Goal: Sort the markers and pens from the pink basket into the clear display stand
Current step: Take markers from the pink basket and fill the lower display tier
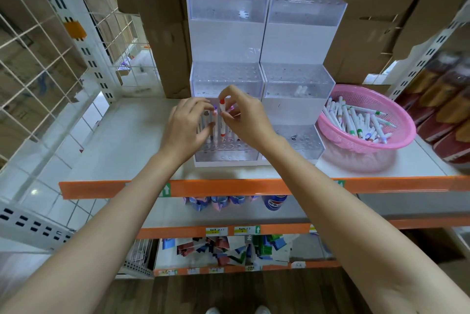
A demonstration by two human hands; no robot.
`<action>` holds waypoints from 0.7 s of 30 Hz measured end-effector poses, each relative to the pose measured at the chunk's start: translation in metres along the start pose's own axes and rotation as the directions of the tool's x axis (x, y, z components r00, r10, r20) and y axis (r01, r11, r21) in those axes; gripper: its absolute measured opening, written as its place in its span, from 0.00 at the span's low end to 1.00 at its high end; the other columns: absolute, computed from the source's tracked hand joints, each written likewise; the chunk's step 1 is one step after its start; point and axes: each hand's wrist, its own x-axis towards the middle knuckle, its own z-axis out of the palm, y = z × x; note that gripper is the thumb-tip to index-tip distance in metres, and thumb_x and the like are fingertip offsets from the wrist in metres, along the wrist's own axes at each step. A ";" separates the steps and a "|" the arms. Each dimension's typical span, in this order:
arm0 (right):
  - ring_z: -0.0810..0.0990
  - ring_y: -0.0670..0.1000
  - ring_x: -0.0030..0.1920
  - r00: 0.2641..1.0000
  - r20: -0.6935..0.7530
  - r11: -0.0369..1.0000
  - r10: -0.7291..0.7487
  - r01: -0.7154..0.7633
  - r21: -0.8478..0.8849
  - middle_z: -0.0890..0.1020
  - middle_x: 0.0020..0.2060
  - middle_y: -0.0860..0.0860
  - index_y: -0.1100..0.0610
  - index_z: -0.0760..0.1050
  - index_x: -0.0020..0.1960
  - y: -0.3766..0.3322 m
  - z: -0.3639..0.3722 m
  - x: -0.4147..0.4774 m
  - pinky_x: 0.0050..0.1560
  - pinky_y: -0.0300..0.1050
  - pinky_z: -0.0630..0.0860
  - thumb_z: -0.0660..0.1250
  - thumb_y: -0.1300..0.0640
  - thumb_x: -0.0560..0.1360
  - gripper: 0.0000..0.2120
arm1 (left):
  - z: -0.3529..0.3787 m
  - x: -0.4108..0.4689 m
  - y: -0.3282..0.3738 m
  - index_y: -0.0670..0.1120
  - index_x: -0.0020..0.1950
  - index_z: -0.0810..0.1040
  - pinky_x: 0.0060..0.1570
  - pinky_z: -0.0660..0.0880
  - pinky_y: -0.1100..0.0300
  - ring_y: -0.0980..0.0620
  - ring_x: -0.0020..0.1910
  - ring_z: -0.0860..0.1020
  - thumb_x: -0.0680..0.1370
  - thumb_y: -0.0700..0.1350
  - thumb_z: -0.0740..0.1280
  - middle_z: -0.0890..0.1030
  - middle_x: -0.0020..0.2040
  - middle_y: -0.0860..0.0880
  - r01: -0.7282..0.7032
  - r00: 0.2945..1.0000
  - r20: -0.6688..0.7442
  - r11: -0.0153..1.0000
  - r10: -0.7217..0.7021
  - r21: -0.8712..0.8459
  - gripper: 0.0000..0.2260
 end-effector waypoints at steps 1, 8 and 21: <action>0.80 0.53 0.37 1.000 0.017 1.000 -0.003 0.003 -0.008 0.79 0.40 0.53 0.57 0.72 0.52 0.001 0.000 0.000 0.40 0.55 0.80 0.68 0.64 0.74 0.09 | -0.002 -0.001 0.000 0.43 0.55 0.78 0.54 0.70 0.51 0.46 0.56 0.74 0.71 0.40 0.71 0.78 0.55 0.46 0.003 1.000 -0.004 1.000 -0.003 0.011 0.13; 0.79 0.56 0.35 0.999 0.042 0.995 0.005 -0.001 -0.101 0.80 0.36 0.53 0.59 0.73 0.52 0.009 0.010 -0.005 0.41 0.56 0.79 0.67 0.64 0.75 0.07 | -0.011 -0.005 -0.001 0.45 0.58 0.77 0.54 0.69 0.53 0.46 0.57 0.75 0.72 0.46 0.71 0.78 0.57 0.47 0.016 1.000 -0.007 0.997 -0.016 0.075 0.15; 0.79 0.57 0.39 0.996 0.091 0.979 0.024 -0.005 -0.203 0.81 0.39 0.55 0.59 0.73 0.56 0.007 0.009 -0.008 0.43 0.56 0.77 0.66 0.58 0.77 0.09 | -0.013 -0.009 0.002 0.43 0.61 0.76 0.57 0.70 0.50 0.45 0.59 0.75 0.72 0.46 0.72 0.78 0.59 0.45 -0.013 0.998 0.066 0.991 0.004 0.130 0.19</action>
